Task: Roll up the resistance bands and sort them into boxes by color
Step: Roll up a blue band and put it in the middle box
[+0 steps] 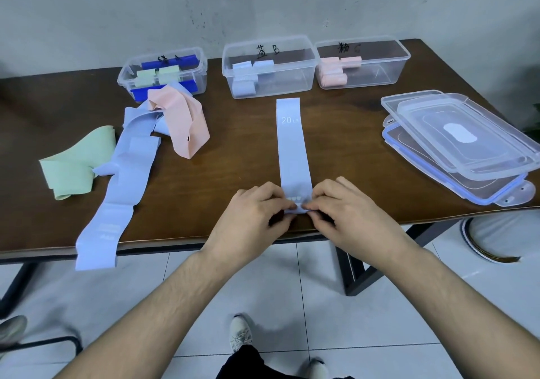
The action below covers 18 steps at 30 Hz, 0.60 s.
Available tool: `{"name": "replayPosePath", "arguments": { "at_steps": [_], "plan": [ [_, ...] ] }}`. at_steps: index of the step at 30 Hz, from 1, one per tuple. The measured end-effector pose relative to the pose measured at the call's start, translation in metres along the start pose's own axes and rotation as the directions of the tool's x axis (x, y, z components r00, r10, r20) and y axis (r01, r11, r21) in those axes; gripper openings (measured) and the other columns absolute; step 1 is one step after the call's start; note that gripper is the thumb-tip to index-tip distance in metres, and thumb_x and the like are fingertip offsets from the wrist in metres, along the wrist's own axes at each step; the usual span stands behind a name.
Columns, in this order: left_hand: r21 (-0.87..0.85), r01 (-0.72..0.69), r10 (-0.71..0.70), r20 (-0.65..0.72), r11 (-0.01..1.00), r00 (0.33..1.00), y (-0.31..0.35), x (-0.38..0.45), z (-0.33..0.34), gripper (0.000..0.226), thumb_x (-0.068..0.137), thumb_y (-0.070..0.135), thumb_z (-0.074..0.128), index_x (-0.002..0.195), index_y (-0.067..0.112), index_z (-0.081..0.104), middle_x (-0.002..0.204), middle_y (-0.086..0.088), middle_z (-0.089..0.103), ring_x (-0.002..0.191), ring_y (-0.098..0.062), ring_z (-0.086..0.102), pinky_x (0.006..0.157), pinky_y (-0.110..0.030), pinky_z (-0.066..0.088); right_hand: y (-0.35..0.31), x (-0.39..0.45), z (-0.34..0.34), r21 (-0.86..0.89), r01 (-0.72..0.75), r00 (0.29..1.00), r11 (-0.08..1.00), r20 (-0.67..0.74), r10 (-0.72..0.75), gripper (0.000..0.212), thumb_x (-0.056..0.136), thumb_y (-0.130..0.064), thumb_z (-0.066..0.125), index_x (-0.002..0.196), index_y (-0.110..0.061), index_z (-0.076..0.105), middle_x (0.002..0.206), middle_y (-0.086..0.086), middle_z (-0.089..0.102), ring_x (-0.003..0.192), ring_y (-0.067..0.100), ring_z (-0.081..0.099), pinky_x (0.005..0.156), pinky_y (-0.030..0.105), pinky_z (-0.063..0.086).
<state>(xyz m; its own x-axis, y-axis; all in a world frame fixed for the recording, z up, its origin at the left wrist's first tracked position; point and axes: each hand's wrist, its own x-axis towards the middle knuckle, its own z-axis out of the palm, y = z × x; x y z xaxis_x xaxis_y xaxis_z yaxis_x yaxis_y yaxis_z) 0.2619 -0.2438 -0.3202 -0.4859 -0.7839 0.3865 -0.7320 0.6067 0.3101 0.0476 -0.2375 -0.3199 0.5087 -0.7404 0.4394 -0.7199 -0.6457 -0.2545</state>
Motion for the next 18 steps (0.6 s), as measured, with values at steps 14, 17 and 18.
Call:
{"name": "replayPosePath", "arguments": {
  "at_steps": [14, 17, 18],
  "plan": [
    [-0.061, 0.062, -0.059, 0.051, 0.996, 0.997, 0.0, 0.009, 0.001, 0.017, 0.093, 0.019, 0.06, 0.105, 0.018, 0.073, 0.098, 0.01, 0.062, 0.082, -0.008, 0.058, 0.077, -0.026, 0.043, 0.001, 0.001, 0.005, 0.097, -0.103, 0.995, 0.99, 0.02, 0.102, 0.017, 0.091, -0.011, 0.068, 0.105, -0.016, 0.073, 0.099, -0.007, 0.064, 0.086, 0.014, 0.056, 0.079, 0.024, 0.05],
    [-0.101, 0.112, -0.104, 0.084, 0.989, 0.991, -0.002, 0.013, 0.0, 0.015, 0.094, 0.016, 0.062, 0.105, 0.021, 0.071, 0.1, 0.012, 0.065, 0.089, -0.007, 0.059, 0.077, -0.025, 0.043, 0.0, 0.003, 0.003, 0.147, -0.17, 0.985, 0.974, 0.056, 0.164, 0.017, 0.092, -0.011, 0.065, 0.106, -0.02, 0.068, 0.101, -0.01, 0.063, 0.09, 0.01, 0.054, 0.082, 0.02, 0.043],
    [-0.109, 0.123, -0.114, 0.087, 0.986, 0.99, -0.003, 0.014, 0.0, 0.015, 0.094, 0.016, 0.062, 0.105, 0.022, 0.07, 0.1, 0.013, 0.065, 0.091, -0.006, 0.058, 0.077, -0.024, 0.043, 0.0, 0.004, 0.002, 0.156, -0.193, 0.981, 0.969, 0.063, 0.185, 0.016, 0.092, -0.011, 0.065, 0.105, -0.019, 0.068, 0.1, -0.011, 0.063, 0.091, 0.009, 0.053, 0.082, 0.019, 0.041]
  ]
}}
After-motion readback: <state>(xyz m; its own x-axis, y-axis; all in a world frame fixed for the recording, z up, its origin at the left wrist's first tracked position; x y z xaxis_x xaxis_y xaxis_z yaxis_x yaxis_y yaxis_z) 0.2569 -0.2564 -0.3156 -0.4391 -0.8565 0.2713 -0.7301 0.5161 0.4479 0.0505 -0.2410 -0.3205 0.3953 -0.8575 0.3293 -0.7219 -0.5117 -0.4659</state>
